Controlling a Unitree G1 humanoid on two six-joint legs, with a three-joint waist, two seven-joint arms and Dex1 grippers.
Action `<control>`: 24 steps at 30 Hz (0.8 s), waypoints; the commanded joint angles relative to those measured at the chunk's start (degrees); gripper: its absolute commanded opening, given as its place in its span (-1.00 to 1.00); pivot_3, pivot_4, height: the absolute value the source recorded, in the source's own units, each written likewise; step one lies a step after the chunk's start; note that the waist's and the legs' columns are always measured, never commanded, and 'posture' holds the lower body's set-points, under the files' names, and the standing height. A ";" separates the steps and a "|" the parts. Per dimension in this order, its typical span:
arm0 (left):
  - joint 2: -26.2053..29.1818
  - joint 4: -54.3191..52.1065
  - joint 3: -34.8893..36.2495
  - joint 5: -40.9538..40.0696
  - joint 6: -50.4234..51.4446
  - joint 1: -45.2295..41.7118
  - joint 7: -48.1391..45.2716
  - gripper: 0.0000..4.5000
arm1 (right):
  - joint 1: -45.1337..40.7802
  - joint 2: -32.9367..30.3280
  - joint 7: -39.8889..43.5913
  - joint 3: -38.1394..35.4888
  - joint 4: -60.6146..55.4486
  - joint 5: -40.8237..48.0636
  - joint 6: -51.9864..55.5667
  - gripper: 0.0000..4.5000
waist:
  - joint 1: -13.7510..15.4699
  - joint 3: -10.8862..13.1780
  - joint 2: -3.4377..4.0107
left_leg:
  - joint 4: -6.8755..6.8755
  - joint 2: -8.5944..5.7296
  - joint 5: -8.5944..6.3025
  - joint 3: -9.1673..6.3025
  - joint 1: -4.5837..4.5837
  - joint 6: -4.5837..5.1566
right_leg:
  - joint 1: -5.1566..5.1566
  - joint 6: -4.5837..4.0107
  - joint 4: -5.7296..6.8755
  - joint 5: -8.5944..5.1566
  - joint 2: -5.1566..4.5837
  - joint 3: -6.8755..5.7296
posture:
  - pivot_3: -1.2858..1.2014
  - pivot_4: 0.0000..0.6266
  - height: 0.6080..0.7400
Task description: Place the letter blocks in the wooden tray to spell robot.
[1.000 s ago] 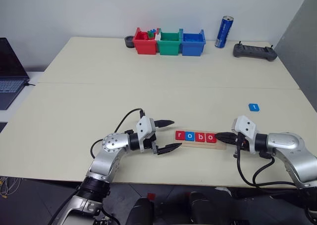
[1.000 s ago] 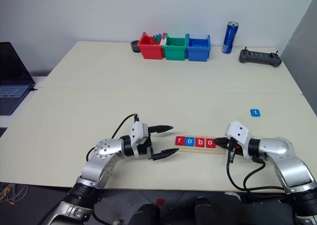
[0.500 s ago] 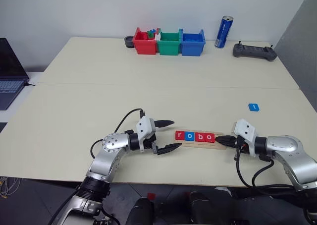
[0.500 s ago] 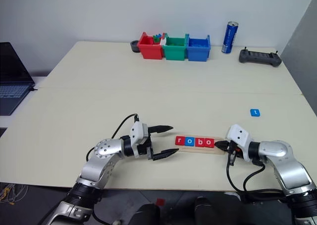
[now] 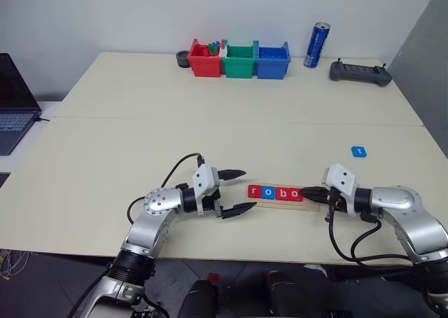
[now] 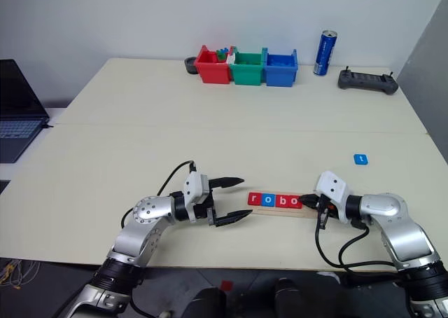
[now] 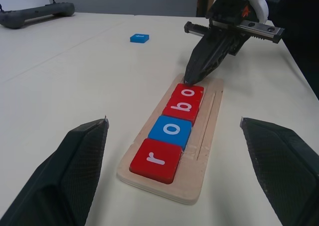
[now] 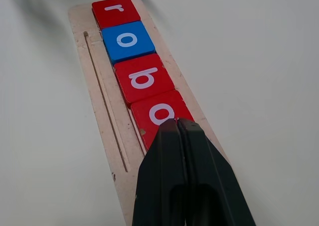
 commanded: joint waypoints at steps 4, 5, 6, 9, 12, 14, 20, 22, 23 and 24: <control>0.17 -1.49 0.56 -0.48 -0.37 -0.25 -0.10 1.00 | -0.18 -1.34 0.50 -2.05 -0.62 0.60 -0.43 -0.98 | 0.00 0.00 0.00 | 0.00 0.00 0.00 0.00 0.00 0.00 | 0.00 0.00 0.00 0.00 0.00 0.00 | 0.03 -0.52 1.00; 0.15 -1.46 0.53 -0.48 -0.38 -0.29 -0.14 1.00 | -0.03 -1.60 0.53 -2.35 -0.61 0.69 -0.41 -0.98 | 0.01 0.00 0.00 | 0.00 0.00 0.00 0.00 0.00 0.00 | 0.00 0.00 0.00 0.00 0.00 0.00 | 0.03 -0.52 1.00; 0.15 -1.44 0.51 -0.49 -0.39 -0.32 -0.20 1.00 | 0.13 -1.89 0.50 -2.75 -0.64 0.85 -0.27 -0.98 | 0.00 0.00 0.00 | 0.00 0.00 0.00 0.00 0.00 0.00 | 0.00 0.00 0.00 0.00 0.00 0.00 | 0.03 -0.52 1.00; 0.07 -1.30 0.43 -0.46 -0.39 -0.46 -0.26 1.00 | 0.50 -2.64 0.48 -3.87 -0.73 1.37 0.28 -0.98 | 0.00 0.00 0.00 | 0.00 0.00 0.00 0.00 0.00 0.00 | 0.00 0.00 0.00 0.00 0.00 0.00 | 0.03 -0.52 1.00; 0.03 -1.27 0.37 -0.48 -0.36 -0.51 -0.34 1.00 | 1.33 -3.20 0.47 -4.49 -1.52 1.76 0.79 -0.98 | 0.04 0.00 0.00 | 0.00 0.00 0.00 0.00 0.00 0.00 | 0.00 0.00 0.00 0.00 0.00 0.00 | 0.03 -0.52 1.00; -0.03 -1.25 0.31 -0.45 -0.33 -0.58 -0.34 1.00 | 1.85 -3.42 0.39 -4.51 -1.84 1.57 0.69 -0.98 | 0.03 0.00 0.00 | 0.00 0.00 0.00 0.00 0.00 0.00 | 0.00 0.00 0.00 0.00 0.00 0.00 | 0.03 -0.52 1.00; -0.19 -0.99 0.24 -0.37 -0.47 -0.79 -0.34 1.00 | 2.15 -4.48 -1.18 -7.26 -0.25 1.03 0.97 -0.98 | 0.03 0.00 0.00 | 0.00 0.00 0.00 0.01 0.00 0.00 | 0.00 0.00 0.00 0.00 0.00 0.00 | 0.03 -0.52 1.00; -0.17 -0.94 0.30 -0.36 -0.53 -0.78 -0.31 1.00 | 2.04 -4.71 -2.63 -9.55 0.23 1.53 2.24 -0.82 | 0.06 0.00 0.00 | 0.00 -0.01 0.00 0.01 0.00 0.00 | 0.00 0.00 0.00 0.00 -0.01 0.00 | 0.03 -0.52 1.00; -0.16 -0.98 0.34 -0.35 -0.55 -0.74 -0.26 1.00 | 2.13 -4.72 -3.52 -11.30 0.02 2.34 3.55 -0.72 | 0.08 0.00 0.00 | 0.00 -0.01 0.00 0.01 0.00 0.00 | 0.00 0.00 0.00 0.00 -0.01 0.00 | 0.03 -0.52 1.00; -0.15 -1.02 0.37 -0.36 -0.54 -0.69 -0.21 1.00 | 2.27 -4.62 -4.38 -12.87 -0.33 3.02 4.77 -0.57 | 0.08 0.00 0.00 | 0.00 -0.01 0.00 0.01 0.00 0.00 | 0.00 0.00 0.00 0.00 -0.01 0.00 | 0.03 -0.52 1.00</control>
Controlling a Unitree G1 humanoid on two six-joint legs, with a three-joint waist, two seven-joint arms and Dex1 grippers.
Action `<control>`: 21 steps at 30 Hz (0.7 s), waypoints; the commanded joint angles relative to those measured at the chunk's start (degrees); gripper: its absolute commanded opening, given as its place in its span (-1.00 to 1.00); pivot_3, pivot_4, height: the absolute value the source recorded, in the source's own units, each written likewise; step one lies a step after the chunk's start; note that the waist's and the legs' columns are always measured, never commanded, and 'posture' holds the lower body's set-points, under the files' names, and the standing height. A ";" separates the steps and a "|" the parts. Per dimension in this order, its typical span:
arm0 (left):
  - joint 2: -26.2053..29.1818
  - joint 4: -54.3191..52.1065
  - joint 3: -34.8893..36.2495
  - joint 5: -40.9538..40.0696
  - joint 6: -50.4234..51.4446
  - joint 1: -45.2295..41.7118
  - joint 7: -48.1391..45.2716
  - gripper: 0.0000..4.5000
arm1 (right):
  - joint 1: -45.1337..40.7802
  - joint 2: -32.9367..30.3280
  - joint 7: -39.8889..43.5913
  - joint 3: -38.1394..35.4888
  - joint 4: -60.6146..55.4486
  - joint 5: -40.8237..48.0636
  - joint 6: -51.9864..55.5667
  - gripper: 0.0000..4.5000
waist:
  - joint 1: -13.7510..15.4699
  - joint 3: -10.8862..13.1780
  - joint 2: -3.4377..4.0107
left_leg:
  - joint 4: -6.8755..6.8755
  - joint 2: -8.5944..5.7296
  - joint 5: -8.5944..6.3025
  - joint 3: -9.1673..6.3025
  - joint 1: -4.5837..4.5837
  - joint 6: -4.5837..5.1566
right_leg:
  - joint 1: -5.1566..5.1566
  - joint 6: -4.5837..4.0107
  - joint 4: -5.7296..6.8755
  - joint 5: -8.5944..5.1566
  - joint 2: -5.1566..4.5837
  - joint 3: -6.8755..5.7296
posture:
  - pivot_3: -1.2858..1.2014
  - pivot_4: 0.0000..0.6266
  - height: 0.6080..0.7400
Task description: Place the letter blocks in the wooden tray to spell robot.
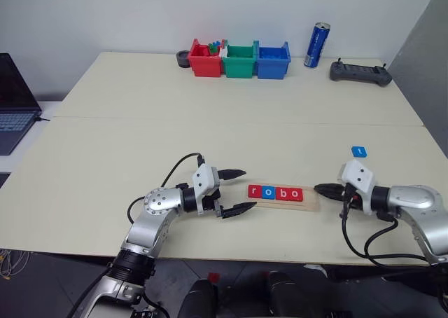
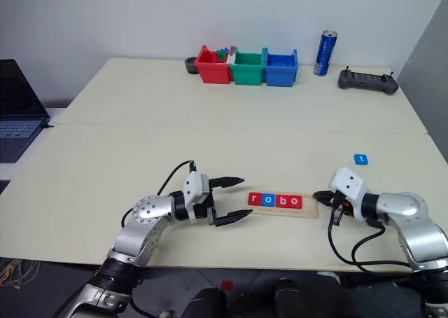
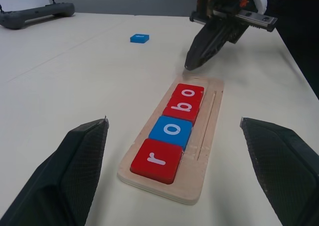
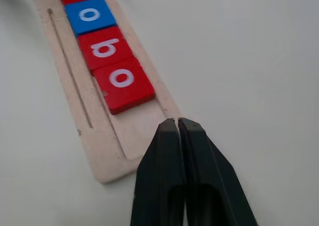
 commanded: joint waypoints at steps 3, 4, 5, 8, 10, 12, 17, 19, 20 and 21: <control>-0.19 -1.26 0.36 -0.42 -0.48 -0.31 0.00 1.00 | 0.85 -0.36 -5.44 -8.66 -1.89 2.32 5.29 -0.09 | 0.02 0.00 0.00 | 0.00 0.00 0.00 0.00 0.00 0.00 | 0.00 0.00 0.00 0.00 0.00 0.01 | 0.03 -0.52 1.00; -0.24 -1.18 0.32 -0.41 -0.58 -0.23 -0.02 1.00 | 1.00 0.07 -7.40 -9.50 -1.90 1.76 6.15 0.07 | 0.02 0.00 0.00 | 0.00 0.00 0.00 0.00 0.00 0.00 | 0.00 0.00 0.00 0.00 0.00 0.00 | 0.03 -0.52 1.00; -0.38 -1.11 0.24 -0.39 -0.63 -0.24 0.01 1.00 | 0.74 0.99 -9.98 -10.64 -1.66 1.59 7.63 0.25 | 0.02 0.00 0.00 | 0.00 0.00 0.00 0.00 0.00 0.00 | 0.00 0.00 0.00 0.00 0.00 0.00 | 0.03 -0.52 1.00; -0.80 -0.80 0.02 -0.34 -0.74 -0.42 -0.02 1.00 | -0.87 4.12 -17.76 -12.88 -0.71 0.75 11.20 0.72 | -0.06 0.00 0.00 | -0.01 0.00 0.00 0.03 0.00 0.00 | 0.00 0.00 0.02 0.00 0.00 0.03 | 0.03 -0.52 1.00; -1.01 -0.45 -0.13 -0.24 -0.99 -0.59 -0.31 1.00 | -2.37 6.20 -22.60 -13.23 0.31 -0.45 12.51 0.98 | -0.20 0.00 0.01 | -0.01 0.01 0.00 0.04 0.01 0.00 | -0.01 0.00 0.03 0.00 0.00 0.03 | 0.03 -0.52 1.00; -1.19 -0.12 -0.18 -0.14 -1.16 -0.82 -0.52 1.00 | -3.94 8.18 -26.46 -13.23 1.11 -1.27 13.77 0.98 | -0.23 -0.01 0.01 | -0.01 0.00 0.00 0.03 0.01 0.00 | -0.01 0.00 0.04 0.00 0.01 0.04 | 0.03 -0.52 1.00; -1.69 0.87 -0.21 0.07 -1.58 -1.73 -0.55 1.00 | -10.35 15.16 -37.43 -15.50 6.44 -1.70 17.61 0.98 | -0.39 -0.01 0.02 | 0.00 0.00 0.00 0.03 0.01 0.00 | -0.02 -0.01 0.07 0.00 0.01 0.04 | 0.03 -0.52 1.00; -1.79 0.88 -0.22 0.06 -1.66 -1.71 -0.61 1.00 | -12.54 16.71 -40.52 -16.73 9.67 -1.87 18.22 0.98 | -0.41 -0.02 0.03 | -0.02 -0.01 0.00 0.03 0.00 0.00 | -0.03 -0.01 0.09 0.00 0.01 0.04 | 0.03 -0.52 1.00; -1.80 0.84 -0.21 0.04 -1.70 -1.69 -0.74 1.00 | -13.77 17.07 -41.92 -17.19 11.91 -2.08 18.07 0.98 | -0.42 -0.02 0.03 | -0.02 -0.01 0.00 0.03 0.00 0.00 | -0.03 -0.01 0.09 0.00 0.01 0.04 | 0.03 -0.52 1.00; -1.80 0.78 -0.17 -0.01 -1.69 -1.68 -0.83 1.00 | -14.85 17.12 -42.64 -17.27 13.99 -2.32 17.49 0.98 | -0.44 -0.02 0.03 | -0.03 0.00 0.00 0.02 -0.01 0.00 | -0.04 -0.01 0.08 0.00 0.01 0.03 | 0.03 -0.52 1.00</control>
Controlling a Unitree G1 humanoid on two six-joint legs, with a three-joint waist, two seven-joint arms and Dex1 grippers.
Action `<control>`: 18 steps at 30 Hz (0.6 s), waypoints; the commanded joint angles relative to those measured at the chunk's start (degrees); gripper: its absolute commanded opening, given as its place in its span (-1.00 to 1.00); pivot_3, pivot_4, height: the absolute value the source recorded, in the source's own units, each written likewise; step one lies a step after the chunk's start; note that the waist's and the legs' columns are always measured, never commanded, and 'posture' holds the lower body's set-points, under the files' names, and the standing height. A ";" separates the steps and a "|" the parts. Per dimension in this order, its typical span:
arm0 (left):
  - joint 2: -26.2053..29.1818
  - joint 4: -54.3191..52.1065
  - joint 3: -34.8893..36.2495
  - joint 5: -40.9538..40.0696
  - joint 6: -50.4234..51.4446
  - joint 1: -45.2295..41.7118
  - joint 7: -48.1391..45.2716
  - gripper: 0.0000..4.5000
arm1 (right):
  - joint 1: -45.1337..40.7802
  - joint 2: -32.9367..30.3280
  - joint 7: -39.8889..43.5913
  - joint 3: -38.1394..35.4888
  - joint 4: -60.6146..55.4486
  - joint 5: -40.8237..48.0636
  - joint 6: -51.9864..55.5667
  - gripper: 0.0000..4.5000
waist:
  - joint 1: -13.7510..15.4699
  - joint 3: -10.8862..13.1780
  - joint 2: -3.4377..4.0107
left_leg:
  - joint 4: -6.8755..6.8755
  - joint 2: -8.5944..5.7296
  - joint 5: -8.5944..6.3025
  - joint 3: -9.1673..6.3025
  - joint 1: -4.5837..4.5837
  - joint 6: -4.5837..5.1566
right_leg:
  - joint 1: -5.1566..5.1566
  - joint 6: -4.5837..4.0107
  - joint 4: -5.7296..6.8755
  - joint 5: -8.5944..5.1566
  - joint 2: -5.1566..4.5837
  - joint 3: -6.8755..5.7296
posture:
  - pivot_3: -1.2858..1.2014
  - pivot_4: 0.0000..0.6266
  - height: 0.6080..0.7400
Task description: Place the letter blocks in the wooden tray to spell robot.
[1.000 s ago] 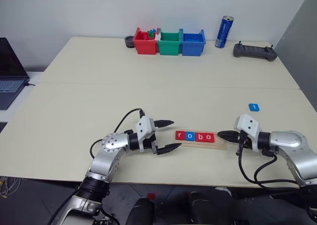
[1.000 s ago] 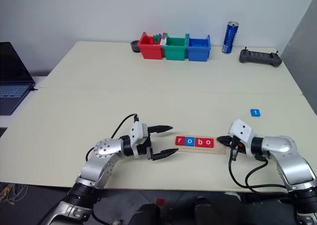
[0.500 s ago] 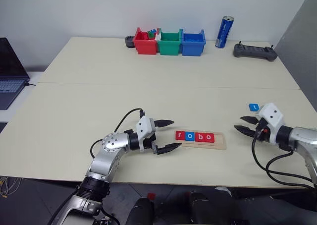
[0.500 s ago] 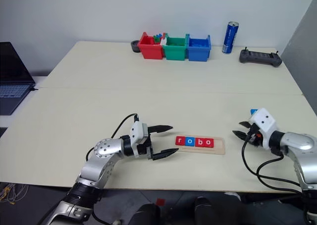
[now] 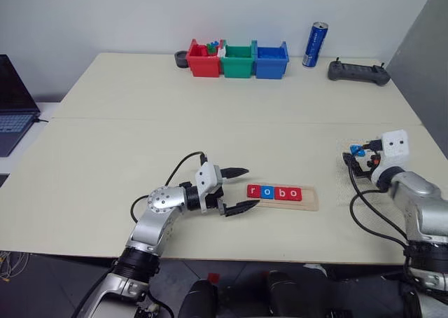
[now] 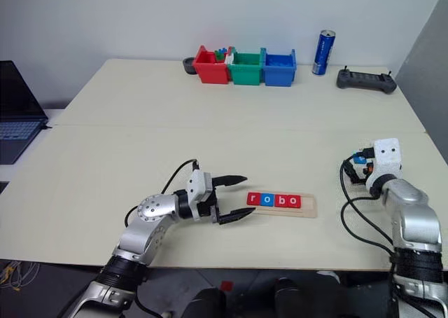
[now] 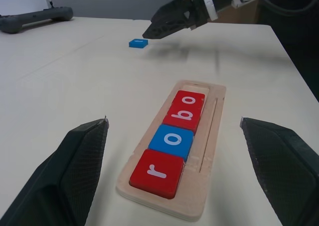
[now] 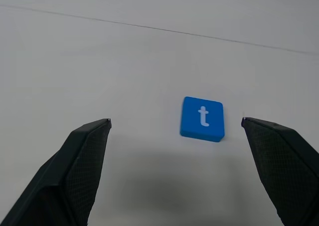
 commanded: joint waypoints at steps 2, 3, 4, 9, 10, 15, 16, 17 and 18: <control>0.03 -1.08 0.07 -0.22 -1.10 -0.50 -0.70 1.00 | -4.64 -0.09 -4.55 -2.93 7.22 -0.77 -1.92 0.98 | -0.07 0.00 0.00 | 0.00 -0.02 0.00 0.02 0.00 0.00 | -0.01 0.00 0.00 0.00 -0.02 0.01 | 0.03 -0.52 1.00; -0.03 -1.10 0.14 -0.24 -1.08 -0.54 -0.72 1.00 | -5.39 -0.17 -4.71 -2.74 8.88 -0.94 -2.59 0.98 | -0.13 0.00 0.00 | -0.01 -0.02 0.00 0.01 0.00 0.00 | -0.01 0.00 0.00 0.00 -0.01 0.00 | 0.03 -0.52 1.00; -0.11 -1.12 0.20 -0.28 -1.07 -0.63 -0.71 1.00 | -6.32 -0.11 -5.04 -2.64 10.78 -1.05 -3.00 0.98 | -0.20 -0.01 0.01 | -0.01 -0.02 0.00 0.01 0.00 0.00 | -0.01 0.00 0.00 0.00 -0.01 0.01 | 0.03 -0.52 1.00; -0.40 -1.37 0.27 -0.26 -0.98 -0.76 -0.56 1.00 | -9.84 0.69 -4.66 -1.94 16.99 -0.71 -5.30 0.98 | -0.50 -0.01 0.02 | -0.01 -0.01 0.00 0.02 0.01 0.01 | -0.01 0.00 0.03 0.00 0.00 0.02 | 0.03 -0.52 1.00; -0.41 -1.48 0.29 -0.26 -1.05 -0.63 -0.54 1.00 | -10.23 0.86 -4.49 -1.59 17.61 -0.81 -5.64 0.98 | -0.55 -0.02 0.03 | -0.01 0.01 0.00 0.02 0.02 0.01 | -0.01 0.00 0.03 0.00 0.01 0.02 | 0.03 -0.52 1.00; -0.52 -2.47 0.75 -0.97 -1.20 -0.08 -0.36 1.00 | -11.76 1.28 -4.05 -0.53 20.30 -1.30 -7.21 0.98 | -0.53 -0.02 0.03 | -0.01 0.01 0.00 0.02 0.01 0.01 | -0.01 -0.01 0.04 0.00 0.02 0.02 | 0.03 -0.52 1.00; -0.62 -2.71 0.94 -1.26 -1.29 0.04 -0.26 1.00 | -11.95 1.24 -3.97 -0.21 20.76 -1.44 -7.57 0.98 | -0.56 -0.02 0.03 | -0.01 0.00 0.00 0.02 0.01 0.01 | -0.01 -0.01 0.04 0.00 0.01 0.02 | 0.03 -0.52 1.00; -0.69 -3.11 1.06 -1.56 -1.00 0.09 -0.07 1.00 | -12.21 1.21 -3.94 0.00 21.39 -1.49 -7.93 0.98 | -0.56 -0.02 0.03 | -0.01 0.01 0.00 0.02 0.02 0.01 | -0.01 -0.01 0.04 0.00 0.02 0.02 | 0.03 -0.52 1.00; -0.70 -3.43 1.14 -1.78 -0.80 0.18 0.05 1.00 | -12.32 1.21 -3.92 0.17 21.75 -1.51 -8.21 0.98 | -0.54 -0.02 0.03 | -0.01 0.00 0.00 0.02 0.02 0.01 | -0.01 -0.01 0.04 0.00 0.01 0.02 | 0.03 -0.52 1.00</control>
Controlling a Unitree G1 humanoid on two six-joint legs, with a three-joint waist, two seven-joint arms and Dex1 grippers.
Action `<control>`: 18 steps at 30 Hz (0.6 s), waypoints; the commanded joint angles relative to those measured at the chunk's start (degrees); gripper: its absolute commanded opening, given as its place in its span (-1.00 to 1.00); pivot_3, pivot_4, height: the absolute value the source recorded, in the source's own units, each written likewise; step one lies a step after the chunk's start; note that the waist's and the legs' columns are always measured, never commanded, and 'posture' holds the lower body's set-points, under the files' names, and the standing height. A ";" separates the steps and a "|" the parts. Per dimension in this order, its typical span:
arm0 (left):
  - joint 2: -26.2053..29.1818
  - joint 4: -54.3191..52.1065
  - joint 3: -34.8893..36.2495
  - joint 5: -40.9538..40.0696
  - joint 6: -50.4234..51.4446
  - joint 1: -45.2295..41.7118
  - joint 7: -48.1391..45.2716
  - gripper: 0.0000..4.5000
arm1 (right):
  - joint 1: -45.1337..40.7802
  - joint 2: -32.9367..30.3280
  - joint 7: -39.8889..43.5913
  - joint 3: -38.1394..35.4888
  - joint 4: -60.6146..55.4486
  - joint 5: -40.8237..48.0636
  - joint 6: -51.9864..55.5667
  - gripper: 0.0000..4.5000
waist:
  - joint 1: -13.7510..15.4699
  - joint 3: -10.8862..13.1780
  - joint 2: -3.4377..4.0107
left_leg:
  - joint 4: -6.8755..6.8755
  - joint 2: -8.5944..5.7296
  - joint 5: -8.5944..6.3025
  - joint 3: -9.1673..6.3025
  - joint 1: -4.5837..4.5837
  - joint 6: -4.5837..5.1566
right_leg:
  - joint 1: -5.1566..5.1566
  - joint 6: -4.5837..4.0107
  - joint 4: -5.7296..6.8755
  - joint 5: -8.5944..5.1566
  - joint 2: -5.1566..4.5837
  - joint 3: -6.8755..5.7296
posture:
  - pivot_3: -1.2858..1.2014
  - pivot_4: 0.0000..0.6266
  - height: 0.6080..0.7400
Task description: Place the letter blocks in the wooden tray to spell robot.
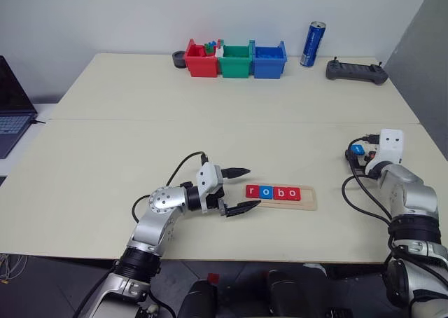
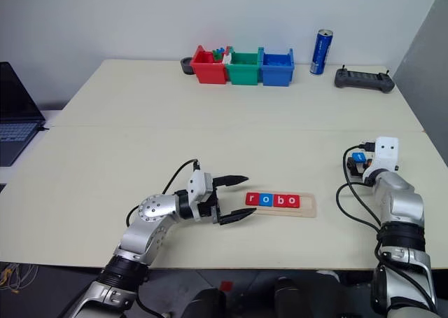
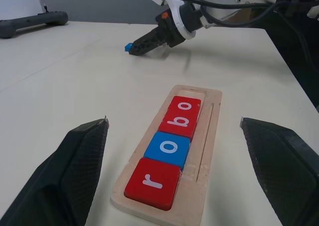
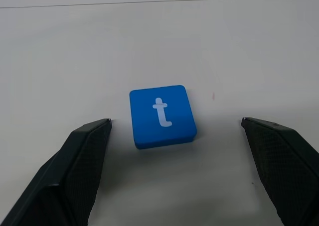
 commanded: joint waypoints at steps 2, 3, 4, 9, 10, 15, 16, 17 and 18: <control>-0.28 -3.65 0.97 -1.61 -0.06 0.29 0.61 1.00 | -1.82 -0.32 0.19 0.26 1.13 -0.33 -2.38 0.98 | 0.02 0.00 0.00 | 0.00 0.00 0.00 -0.01 0.00 0.00 | 0.00 0.00 0.00 0.00 0.00 -0.01 | 0.03 -0.52 1.00; -0.22 -3.87 0.90 -1.66 0.00 0.33 0.66 1.00 | -2.10 -0.24 0.26 0.39 1.73 -0.32 -2.60 0.98 | 0.02 0.00 0.00 | 0.00 0.00 0.00 -0.01 0.00 0.00 | 0.00 0.00 0.00 0.00 0.00 0.00 | 0.03 -0.52 1.00; -0.19 -4.01 0.85 -1.70 0.06 0.33 0.74 1.00 | -2.36 -0.22 0.34 0.56 2.31 -0.38 -2.92 0.98 | 0.01 0.00 0.00 | 0.00 0.00 0.00 0.00 0.00 0.00 | 0.00 0.00 -0.01 0.00 0.00 0.00 | 0.03 -0.52 1.00; 0.24 -3.81 0.89 -1.70 0.06 0.16 0.71 1.00 | -3.03 -0.19 0.04 1.11 4.27 -0.68 -3.97 0.98 | -0.11 0.00 0.00 | 0.00 0.01 0.00 0.01 0.01 0.00 | 0.00 0.00 0.00 0.00 0.01 0.01 | 0.03 -0.52 1.00; 0.33 -3.66 0.95 -1.70 0.07 0.08 0.65 1.00 | -3.09 -0.17 -0.07 1.20 4.47 -0.70 -4.15 0.98 | -0.11 0.00 0.00 | 0.00 0.01 0.00 0.01 0.01 0.00 | 0.00 0.00 0.00 0.00 0.01 0.01 | 0.03 -0.52 1.00; 0.50 -3.56 0.92 -1.57 0.08 0.09 0.63 1.00 | -2.29 0.19 -0.58 1.10 3.62 -0.41 -4.30 0.57 | -0.09 0.00 0.00 | 0.00 0.01 0.00 0.00 0.01 0.00 | 0.00 0.00 0.00 0.00 0.01 0.01 | 0.03 -0.52 1.00; 0.50 -3.60 0.92 -1.57 0.08 0.13 0.65 1.00 | -1.98 0.27 -0.57 1.10 3.15 -0.36 -4.17 0.42 | -0.08 0.00 0.00 | 0.00 0.01 0.00 0.00 0.00 0.00 | 0.00 0.00 0.00 0.00 0.01 0.00 | 0.03 -0.52 1.00; 0.52 -3.58 0.97 -1.60 0.12 0.06 0.64 1.00 | -1.83 0.36 -0.61 1.12 2.84 -0.35 -4.05 0.24 | -0.05 0.00 0.00 | 0.00 0.01 0.00 -0.01 0.00 0.00 | 0.00 0.00 0.00 0.00 0.01 0.00 | 0.03 -0.52 1.00; 0.51 -3.70 1.00 -1.66 0.19 0.04 0.68 1.00 | -1.53 0.43 -0.60 1.20 2.38 -0.37 -3.94 0.09 | -0.03 0.00 0.00 | 0.00 0.01 0.00 0.00 0.00 0.00 | 0.00 0.00 0.00 0.00 0.01 0.00 | 0.03 -0.52 1.00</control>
